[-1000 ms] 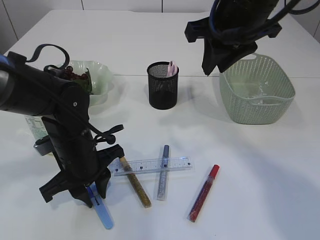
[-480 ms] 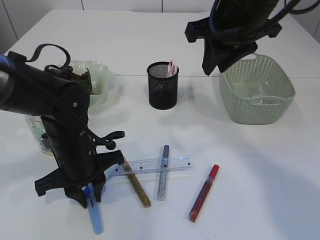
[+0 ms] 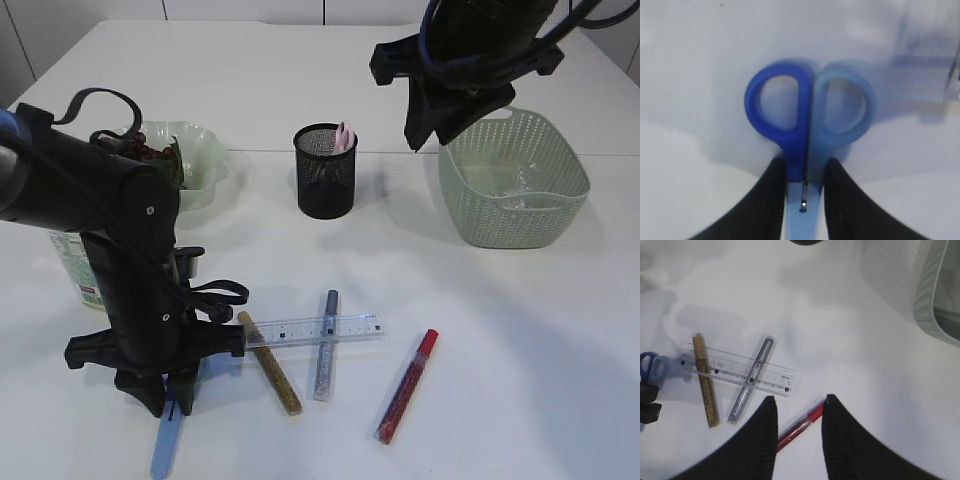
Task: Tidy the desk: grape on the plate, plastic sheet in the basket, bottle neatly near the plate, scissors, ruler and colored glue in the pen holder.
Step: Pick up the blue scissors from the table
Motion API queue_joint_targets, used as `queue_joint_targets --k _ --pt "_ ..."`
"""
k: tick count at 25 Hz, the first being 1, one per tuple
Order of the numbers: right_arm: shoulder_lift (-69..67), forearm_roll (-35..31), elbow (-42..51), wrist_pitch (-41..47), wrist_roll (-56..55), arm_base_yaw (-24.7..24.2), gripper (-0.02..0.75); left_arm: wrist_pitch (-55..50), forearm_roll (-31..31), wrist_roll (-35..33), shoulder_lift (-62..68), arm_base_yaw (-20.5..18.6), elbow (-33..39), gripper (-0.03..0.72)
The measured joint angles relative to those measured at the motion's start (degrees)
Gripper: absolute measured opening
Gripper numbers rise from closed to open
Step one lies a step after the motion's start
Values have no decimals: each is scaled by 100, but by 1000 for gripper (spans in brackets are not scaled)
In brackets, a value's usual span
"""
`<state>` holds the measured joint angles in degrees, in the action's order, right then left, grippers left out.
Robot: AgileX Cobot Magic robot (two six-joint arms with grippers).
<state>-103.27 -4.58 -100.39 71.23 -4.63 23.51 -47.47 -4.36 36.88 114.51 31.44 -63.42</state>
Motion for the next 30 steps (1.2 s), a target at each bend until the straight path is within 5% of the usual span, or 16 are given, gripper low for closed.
queue_joint_targets --k 17,30 --pt "0 128 0 0 0 0 258 -392 656 -1540 0 0 0 174" --pt "0 263 0 0 0 0 258 -660 705 -1798 -139 0 -220 173"
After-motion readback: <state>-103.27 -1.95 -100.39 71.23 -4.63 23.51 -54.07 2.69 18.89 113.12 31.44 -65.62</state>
